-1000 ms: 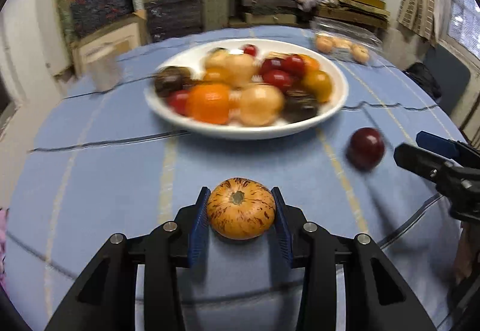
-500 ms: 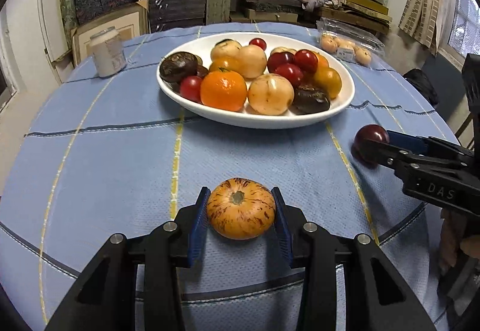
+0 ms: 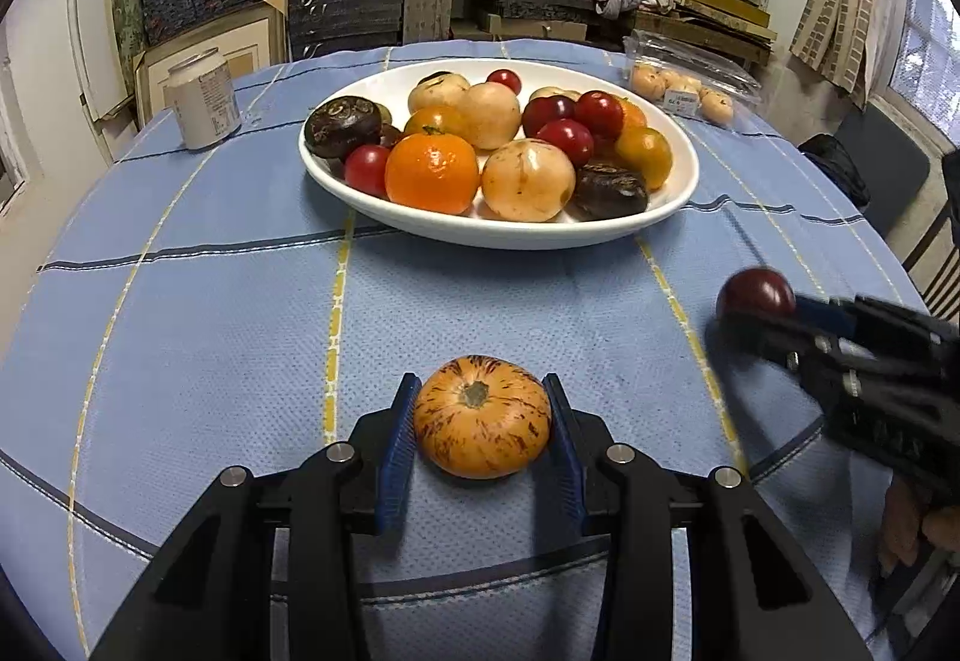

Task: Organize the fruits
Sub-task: 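Grasp the dark red plum with the right tool while the left tool holds its fruit, then carry the plum and striped fruit onto the white plate and open both tools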

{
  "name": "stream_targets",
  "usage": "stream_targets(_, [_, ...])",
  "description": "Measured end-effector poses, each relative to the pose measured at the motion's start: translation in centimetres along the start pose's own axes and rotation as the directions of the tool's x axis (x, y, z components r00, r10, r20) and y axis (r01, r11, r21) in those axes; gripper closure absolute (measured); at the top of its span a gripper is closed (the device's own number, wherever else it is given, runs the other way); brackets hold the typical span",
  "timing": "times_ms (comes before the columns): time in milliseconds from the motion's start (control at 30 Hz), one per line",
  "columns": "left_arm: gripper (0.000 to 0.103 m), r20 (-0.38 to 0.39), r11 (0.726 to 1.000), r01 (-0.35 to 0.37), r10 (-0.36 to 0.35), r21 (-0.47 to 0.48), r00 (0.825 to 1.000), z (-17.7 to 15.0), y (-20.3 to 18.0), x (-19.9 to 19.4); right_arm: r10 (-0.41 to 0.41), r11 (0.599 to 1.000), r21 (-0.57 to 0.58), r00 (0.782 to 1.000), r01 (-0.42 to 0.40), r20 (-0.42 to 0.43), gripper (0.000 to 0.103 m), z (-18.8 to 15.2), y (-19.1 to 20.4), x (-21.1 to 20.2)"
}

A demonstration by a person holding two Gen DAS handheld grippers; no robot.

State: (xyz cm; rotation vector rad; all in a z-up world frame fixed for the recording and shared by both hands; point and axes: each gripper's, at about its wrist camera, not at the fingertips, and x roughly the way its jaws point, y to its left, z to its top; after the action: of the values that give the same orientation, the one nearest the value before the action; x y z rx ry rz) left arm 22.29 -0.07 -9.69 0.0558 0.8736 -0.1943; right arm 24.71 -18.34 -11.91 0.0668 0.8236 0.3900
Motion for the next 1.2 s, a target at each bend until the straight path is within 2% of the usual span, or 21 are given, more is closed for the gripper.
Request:
stream_targets(133, [0.062,0.008,1.0,0.004,-0.004,-0.001,1.0,-0.6,-0.5,-0.7,0.019,1.0,-0.017,1.0,-0.019,0.024,0.066,-1.0,1.4,-1.6])
stream_targets(333, [0.062,0.089,0.993,-0.089,0.082,0.083,0.993,-2.3,-3.3,-3.8,0.04,0.999,-0.006,0.998,-0.039,0.049,0.066,-3.8,2.8,-4.3])
stream_targets(400, [0.062,0.128,0.989,-0.104,0.091,0.103,0.988,-3.1,-4.1,-5.2,0.041,0.999,0.001,0.997,-0.042,0.071,0.066,-4.8,3.1,-5.5])
stream_targets(667, [0.062,0.201,0.992,-0.106,0.091,0.064,0.975,-3.6,-3.9,-8.6,0.062,0.996,0.052,0.989,-0.069,0.131,0.066,-6.3,2.8,-8.6])
stream_targets(967, [0.062,0.239,0.989,-0.133,0.113,0.07,0.965,-2.2,-3.9,-10.1,0.064,0.995,0.069,0.985,-0.076,0.161,0.066,-5.1,2.4,-10.2])
stream_targets(1200, [0.062,0.272,0.983,-0.159,0.128,0.094,0.954,0.8,-3.8,-10.3,0.051,0.998,0.036,0.977,-0.059,0.207,0.066,-1.2,2.6,-11.2])
